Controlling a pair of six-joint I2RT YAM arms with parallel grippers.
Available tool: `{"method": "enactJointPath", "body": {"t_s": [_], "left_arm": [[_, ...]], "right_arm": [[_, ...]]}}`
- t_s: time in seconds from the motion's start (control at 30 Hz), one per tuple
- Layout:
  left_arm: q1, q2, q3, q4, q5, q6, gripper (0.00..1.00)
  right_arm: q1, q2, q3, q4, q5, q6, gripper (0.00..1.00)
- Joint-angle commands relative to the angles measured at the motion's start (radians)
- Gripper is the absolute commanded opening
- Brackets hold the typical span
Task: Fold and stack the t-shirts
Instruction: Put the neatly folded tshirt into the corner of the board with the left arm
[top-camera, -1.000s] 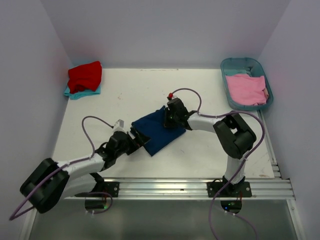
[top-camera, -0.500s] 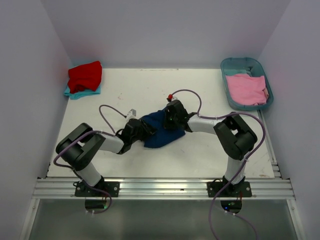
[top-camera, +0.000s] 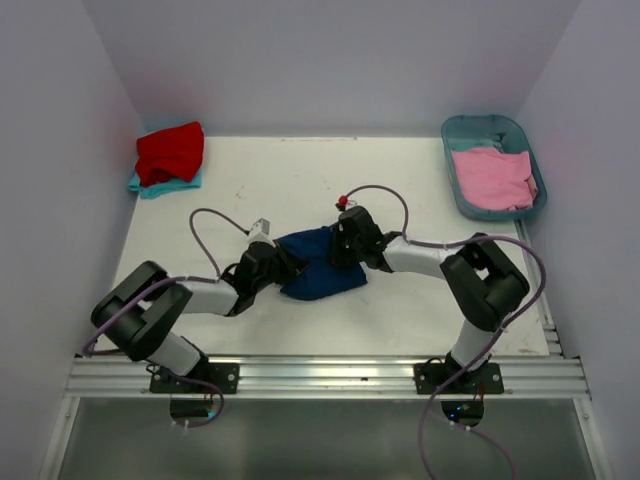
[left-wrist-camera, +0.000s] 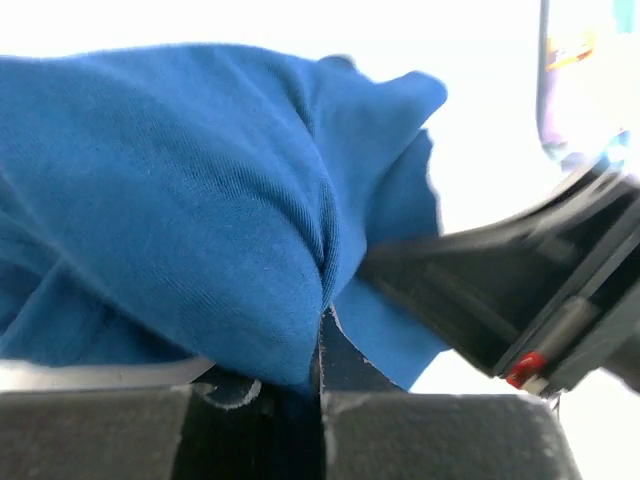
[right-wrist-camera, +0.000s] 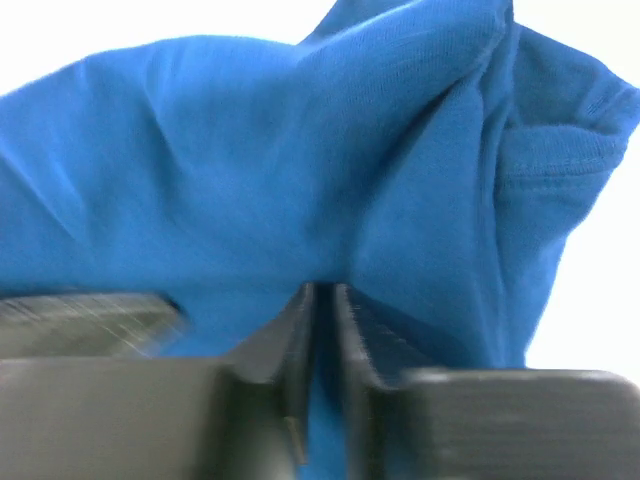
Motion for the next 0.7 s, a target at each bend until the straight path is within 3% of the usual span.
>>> {"method": "enactJointPath", "body": {"t_s": [0.0,0.03,0.1,0.23,0.37,0.47,0.53,0.67], "left_arm": [[0.007,-0.227,0.036,-0.138,-0.143,0.113,0.0],[0.03,-0.273,0.068,-0.175,-0.165,0.149,0.0],[0.077,-0.366,0.104,-0.236,-0.179,0.193,0.0],[0.359,-0.345,0.261,-0.261,-0.086,0.287,0.0],[0.533,-0.157,0.458,-0.217,-0.067,0.325,0.0],[0.702,0.043,0.644,-0.191,0.09,0.221,0.0],[0.786,0.129,0.74,-0.053,0.17,0.148,0.0],[0.835,0.383,1.05,-0.107,0.272,0.144,0.0]], "right_arm": [[0.004,-0.186,-0.049,-0.083,0.018,-0.046,0.27],[0.002,-0.273,-0.052,-0.102,0.018,-0.053,0.35],[-0.001,-0.353,-0.057,-0.159,0.064,-0.067,0.41],[-0.004,-0.496,-0.074,-0.26,0.08,-0.08,0.42],[-0.002,-0.635,-0.135,-0.329,0.078,-0.049,0.42],[-0.001,-0.709,-0.215,-0.364,0.075,-0.018,0.42],[-0.001,-0.781,-0.265,-0.39,0.086,-0.007,0.42],[-0.001,-0.887,-0.319,-0.474,0.13,0.012,0.42]]}}
